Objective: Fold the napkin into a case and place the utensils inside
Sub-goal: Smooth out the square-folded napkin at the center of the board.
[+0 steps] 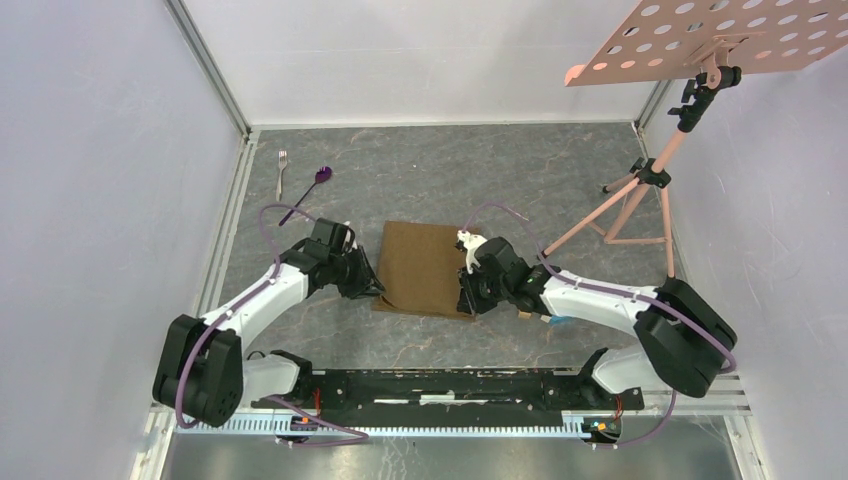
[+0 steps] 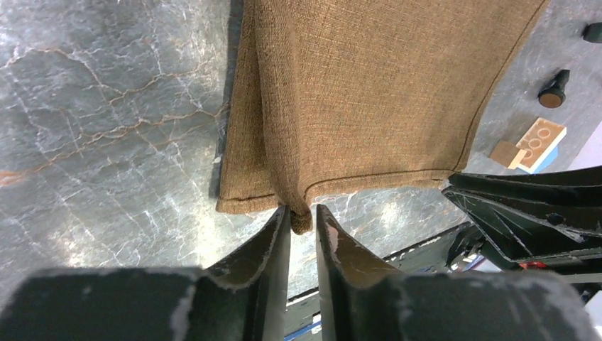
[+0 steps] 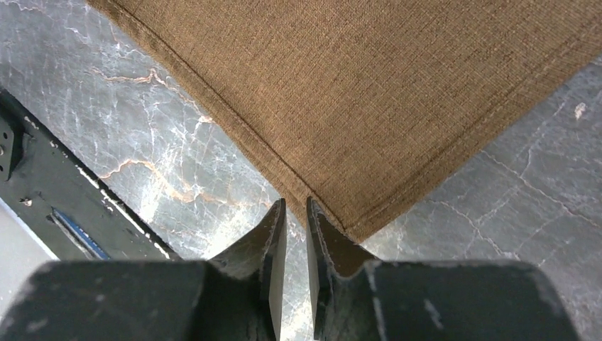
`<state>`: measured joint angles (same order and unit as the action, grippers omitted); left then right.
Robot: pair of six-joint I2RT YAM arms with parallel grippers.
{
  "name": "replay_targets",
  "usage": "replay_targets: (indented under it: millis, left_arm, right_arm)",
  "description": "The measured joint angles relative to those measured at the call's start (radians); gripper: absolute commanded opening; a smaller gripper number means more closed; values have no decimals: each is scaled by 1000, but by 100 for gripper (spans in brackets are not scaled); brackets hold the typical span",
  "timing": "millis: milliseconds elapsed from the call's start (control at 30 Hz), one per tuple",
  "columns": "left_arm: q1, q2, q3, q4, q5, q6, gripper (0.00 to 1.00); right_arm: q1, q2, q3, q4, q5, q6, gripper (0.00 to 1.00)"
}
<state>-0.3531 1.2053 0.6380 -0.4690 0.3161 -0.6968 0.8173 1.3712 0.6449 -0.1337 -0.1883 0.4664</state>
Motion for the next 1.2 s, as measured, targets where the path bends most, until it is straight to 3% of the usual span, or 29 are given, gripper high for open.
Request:
replay_targets:
  millis: [67, 167, 333, 467, 633, 733, 767, 833, 1033, 1200]
  left_arm:
    - [0, 25, 0, 16, 8, -3, 18]
    - [0, 66, -6, 28, 18, -5, 26]
    - [-1, -27, -17, -45, -36, -13, 37]
    - [-2, -119, 13, -93, -62, -14, 29]
    - [-2, -39, 30, -16, -11, -29, 18]
    - [-2, 27, -3, 49, 8, -43, 15]
    - [-2, 42, -17, 61, 8, -43, 14]
    - [-2, 64, -39, 76, 6, -43, 13]
    - [-2, 78, -90, 119, -29, -43, 8]
    - [-2, 78, -129, 148, -55, -43, 3]
  right_arm:
    - [0, 23, -3, 26, -3, -2, 20]
    - [0, 35, -23, 63, -6, -4, 21]
    - [-1, 33, -100, 136, -23, 0, 27]
    - [-1, 27, -90, 132, -42, -3, 45]
    - [-2, 43, 24, 122, -67, -12, 69]
    - [-11, 125, 138, 221, -117, 13, 79]
    - [-17, 163, 169, 274, -140, 33, 89]
    - [-30, 245, 216, 381, -187, 83, 98]
    - [-47, 530, 367, 593, -287, 217, 94]
    - [-44, 659, 427, 697, -340, 293, 93]
